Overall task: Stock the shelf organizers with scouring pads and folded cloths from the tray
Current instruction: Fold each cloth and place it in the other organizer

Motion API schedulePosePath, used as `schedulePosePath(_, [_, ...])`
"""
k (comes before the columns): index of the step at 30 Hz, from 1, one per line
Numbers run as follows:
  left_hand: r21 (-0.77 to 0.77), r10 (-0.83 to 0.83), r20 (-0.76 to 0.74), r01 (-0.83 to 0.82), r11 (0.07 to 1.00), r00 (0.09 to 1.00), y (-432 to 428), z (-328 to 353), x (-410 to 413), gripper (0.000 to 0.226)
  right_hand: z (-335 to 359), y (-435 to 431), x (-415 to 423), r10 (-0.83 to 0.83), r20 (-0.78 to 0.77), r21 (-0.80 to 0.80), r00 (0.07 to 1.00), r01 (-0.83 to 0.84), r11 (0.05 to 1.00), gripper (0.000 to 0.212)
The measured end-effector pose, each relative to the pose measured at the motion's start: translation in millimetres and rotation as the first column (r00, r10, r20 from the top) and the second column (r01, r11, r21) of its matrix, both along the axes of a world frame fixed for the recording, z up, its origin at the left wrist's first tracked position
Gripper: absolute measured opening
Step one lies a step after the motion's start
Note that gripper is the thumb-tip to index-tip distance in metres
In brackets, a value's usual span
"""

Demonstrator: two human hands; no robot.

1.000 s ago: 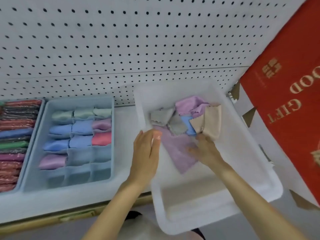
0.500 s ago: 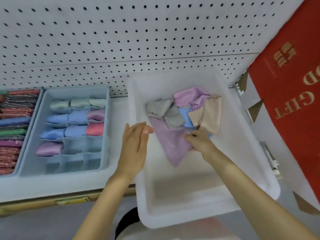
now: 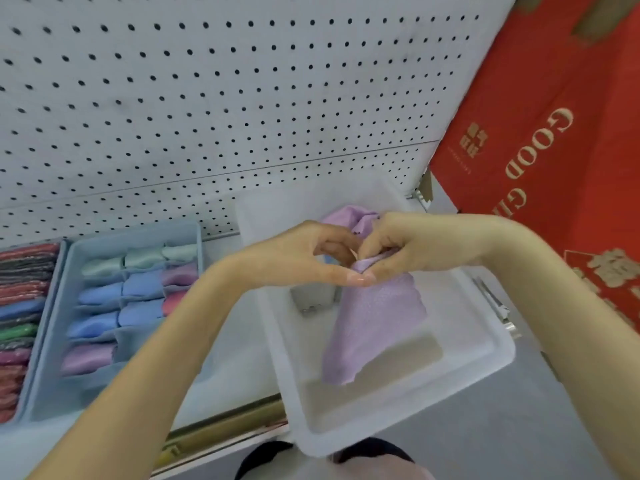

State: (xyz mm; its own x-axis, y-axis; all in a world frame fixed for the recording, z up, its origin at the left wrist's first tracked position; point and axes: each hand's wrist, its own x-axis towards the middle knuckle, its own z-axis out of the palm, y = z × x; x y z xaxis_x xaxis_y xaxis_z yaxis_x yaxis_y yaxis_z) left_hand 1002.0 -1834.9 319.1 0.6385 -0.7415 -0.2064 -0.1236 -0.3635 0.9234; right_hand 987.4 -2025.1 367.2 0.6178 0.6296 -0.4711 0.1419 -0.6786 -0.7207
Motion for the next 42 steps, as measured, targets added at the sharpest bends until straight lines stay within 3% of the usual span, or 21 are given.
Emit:
schedulePosePath(3, [-0.047,-0.053,-0.082,0.049,0.998,0.995,-5.3,11.8,-4.0,0.031,16.1,-6.4,-7.4,-0.012,-0.002,0.049,1.0,0.012,0.999,0.035])
schedulePosePath(6, [-0.076,-0.05,-0.067,0.045,0.996,0.997,-9.3,21.3,-11.7,0.031,15.2,-18.6,-12.4,-0.153,0.035,0.19,0.988,0.144,0.971,0.013])
schedulePosePath(9, [-0.161,0.031,-0.041,-0.037,0.986,0.999,-14.6,30.8,-17.7,0.015,6.5,-32.4,-14.5,-0.273,0.029,0.317,0.961,0.25,0.915,0.019])
schedulePosePath(12, [-0.27,0.183,-0.036,-0.186,0.945,0.982,-15.8,41.8,-21.1,0.02,-4.4,-51.9,-16.3,-0.329,-0.11,0.455,0.938,0.342,0.822,0.026])
schedulePosePath(14, [-0.331,0.301,-0.044,-0.299,0.895,0.952,-13.6,45.0,-19.0,0.035,-11.4,-61.4,-15.4,-0.369,-0.172,0.5,0.913,0.404,0.766,0.023])
schedulePosePath(16, [-0.368,0.385,-0.056,-0.377,0.85,0.921,-11.3,48.8,-17.1,0.032,-14.9,-65.9,-10.5,-0.443,-0.192,0.545,0.876,0.471,0.694,0.027])
schedulePosePath(18, [-0.384,0.437,-0.067,-0.427,0.818,0.897,-10.3,51.5,-17.1,0.017,-14.2,-65.1,-4.3,-0.539,-0.202,0.629,0.818,0.53,0.569,0.029])
schedulePosePath(21, [-0.391,0.485,-0.087,-0.478,0.787,0.87,-14.8,52.3,-21.1,0.02,-8.2,-57.0,1.9,-0.627,-0.223,0.739,0.747,0.548,0.391,0.016])
schedulePosePath(25, [-0.444,0.648,-0.121,-0.625,0.643,0.752,-31.1,48.6,-23.1,0.023,0.2,-43.6,4.5,-0.666,-0.083,0.788,0.741,0.458,0.412,0.017])
schedulePosePath(30, [-0.509,0.783,-0.19,-0.741,0.437,0.592,-39.3,51.0,-23.8,0.022,5.5,-45.8,9.3,-0.715,-0.1,0.795,0.692,0.487,0.361,0.021])
schedulePosePath(35, [-0.499,0.789,-0.221,-0.761,0.414,0.574,-44.0,53.9,-21.3,0.022,9.8,-47.8,10.8,-0.717,-0.108,0.785,0.689,0.502,0.364,0.016])
schedulePosePath(42, [-0.536,0.758,-0.305,-0.762,0.365,0.577,-45.9,57.4,-17.8,0.04,11.0,-55.5,12.1,-0.705,-0.087,0.769,0.704,0.497,0.402,0.012])
